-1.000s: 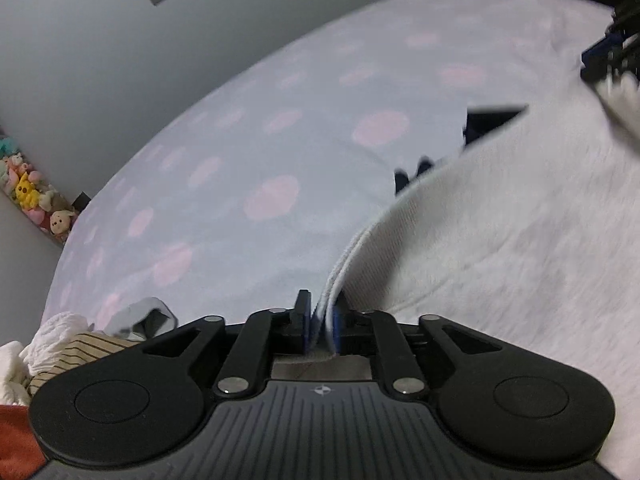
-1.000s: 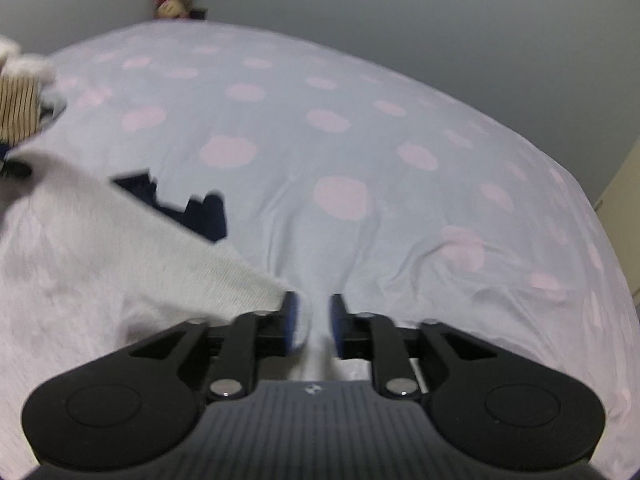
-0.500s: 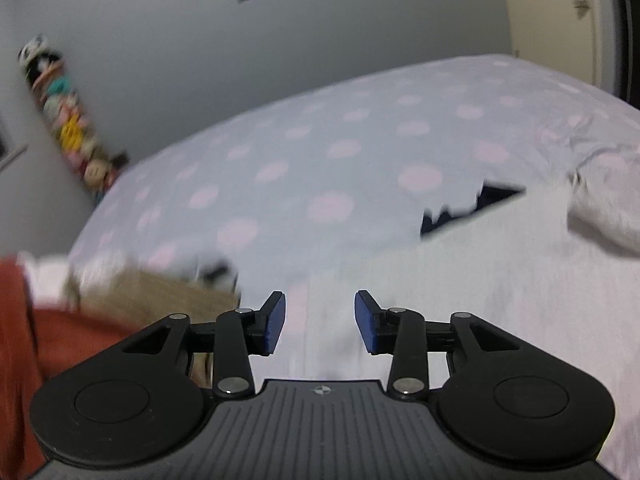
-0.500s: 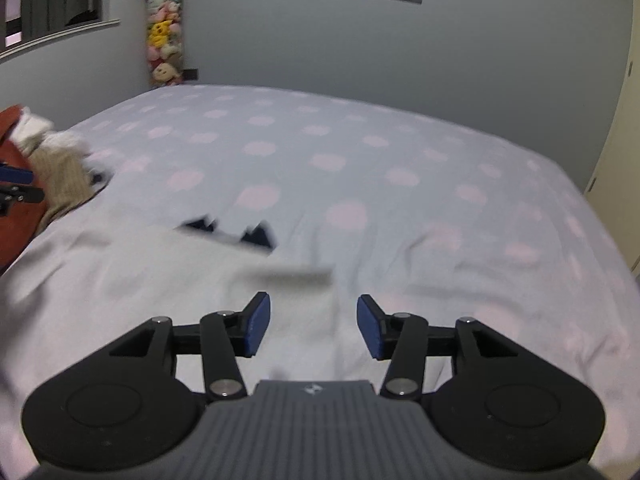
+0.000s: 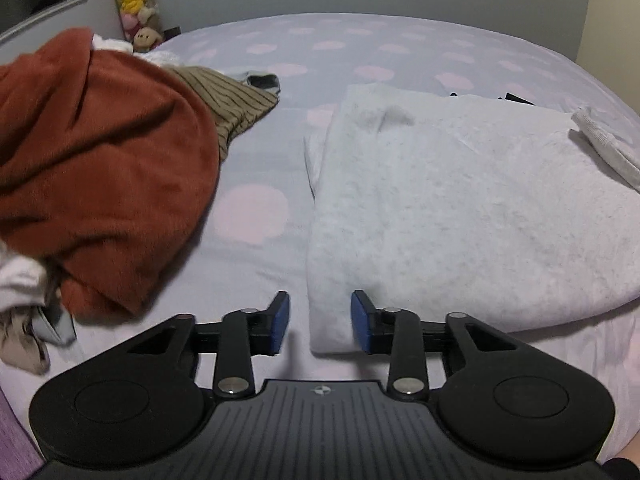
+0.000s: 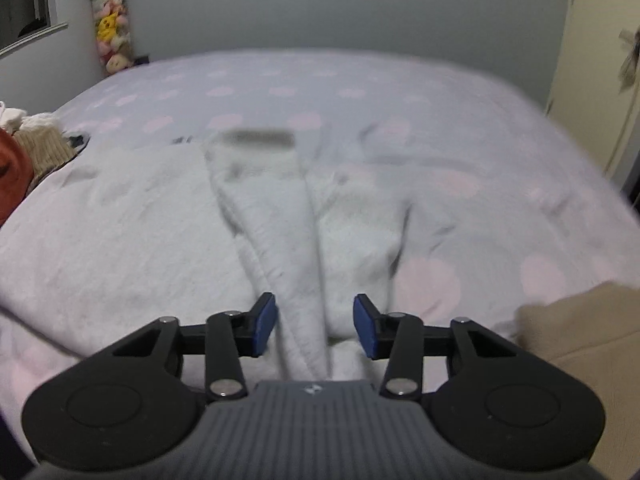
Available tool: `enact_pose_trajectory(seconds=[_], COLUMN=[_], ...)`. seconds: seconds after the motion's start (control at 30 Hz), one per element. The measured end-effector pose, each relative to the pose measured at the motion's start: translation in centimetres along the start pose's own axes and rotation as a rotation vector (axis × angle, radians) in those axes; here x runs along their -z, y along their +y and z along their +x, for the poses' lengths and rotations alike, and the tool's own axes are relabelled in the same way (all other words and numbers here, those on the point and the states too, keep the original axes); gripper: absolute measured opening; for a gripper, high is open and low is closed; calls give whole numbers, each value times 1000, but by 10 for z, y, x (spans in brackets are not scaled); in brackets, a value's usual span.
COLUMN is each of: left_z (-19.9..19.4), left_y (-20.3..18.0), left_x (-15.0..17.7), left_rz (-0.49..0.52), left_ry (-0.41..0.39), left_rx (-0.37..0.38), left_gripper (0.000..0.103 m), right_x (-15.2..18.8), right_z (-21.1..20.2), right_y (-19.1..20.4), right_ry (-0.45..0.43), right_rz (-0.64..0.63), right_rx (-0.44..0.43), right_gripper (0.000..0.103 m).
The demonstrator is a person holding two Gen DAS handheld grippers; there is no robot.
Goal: Fold clothes
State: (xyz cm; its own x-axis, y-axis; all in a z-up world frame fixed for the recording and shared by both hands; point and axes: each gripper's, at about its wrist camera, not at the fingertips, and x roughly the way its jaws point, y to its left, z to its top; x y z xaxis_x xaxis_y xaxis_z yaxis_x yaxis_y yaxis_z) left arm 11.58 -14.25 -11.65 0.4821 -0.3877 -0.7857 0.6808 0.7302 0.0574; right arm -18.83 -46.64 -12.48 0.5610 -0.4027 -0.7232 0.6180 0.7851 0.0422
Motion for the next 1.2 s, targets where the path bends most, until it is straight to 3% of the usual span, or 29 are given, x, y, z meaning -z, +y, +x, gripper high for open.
enact_pose_trajectory(seconds=[0.07, 0.13, 0.27, 0.43, 0.57, 0.67, 0.7, 0.77, 0.83, 0.93, 1.0, 1.2], left_z=[-2, -1, 5, 10, 14, 11, 8, 1, -7, -11, -7, 22], left_y=[-3, -6, -11, -12, -12, -11, -9, -6, -3, -1, -2, -8], left_x=[1, 2, 2, -1, -2, -2, -3, -6, -12, -26, -38, -76], left_rz=[14, 31, 60, 80, 80, 76, 74, 69, 66, 61, 57, 33], left_ry=[8, 18, 42, 60, 69, 68, 58, 36, 5, -26, -38, -46], left_rx=[-1, -12, -47, -80, -92, -86, -75, -53, -32, -10, -3, 29], left_gripper=[21, 16, 3, 1, 0, 0, 0, 1, 1, 3, 13, 17], right_x=[4, 6, 0, 2, 3, 3, 2, -2, -5, -15, -22, -35], right_z=[4, 2, -5, 4, 23, 34, 29, 18, 5, -6, -8, 8], right_y=[1, 0, -33, -86, -99, -98, -96, -91, -84, -71, -60, -16], right_ry=[28, 27, -16, 12, 65, 115, 101, 60, 7, -60, -93, -120], right_rz=[-7, 2, 191, 414, 436, 433, 417, 376, 326, 217, 155, -38], right_rx=[-7, -1, -19, 23, 40, 35, 39, 44, 48, 41, 12, -84], right_gripper=[21, 13, 7, 6, 6, 10, 16, 17, 41, 43, 43, 49])
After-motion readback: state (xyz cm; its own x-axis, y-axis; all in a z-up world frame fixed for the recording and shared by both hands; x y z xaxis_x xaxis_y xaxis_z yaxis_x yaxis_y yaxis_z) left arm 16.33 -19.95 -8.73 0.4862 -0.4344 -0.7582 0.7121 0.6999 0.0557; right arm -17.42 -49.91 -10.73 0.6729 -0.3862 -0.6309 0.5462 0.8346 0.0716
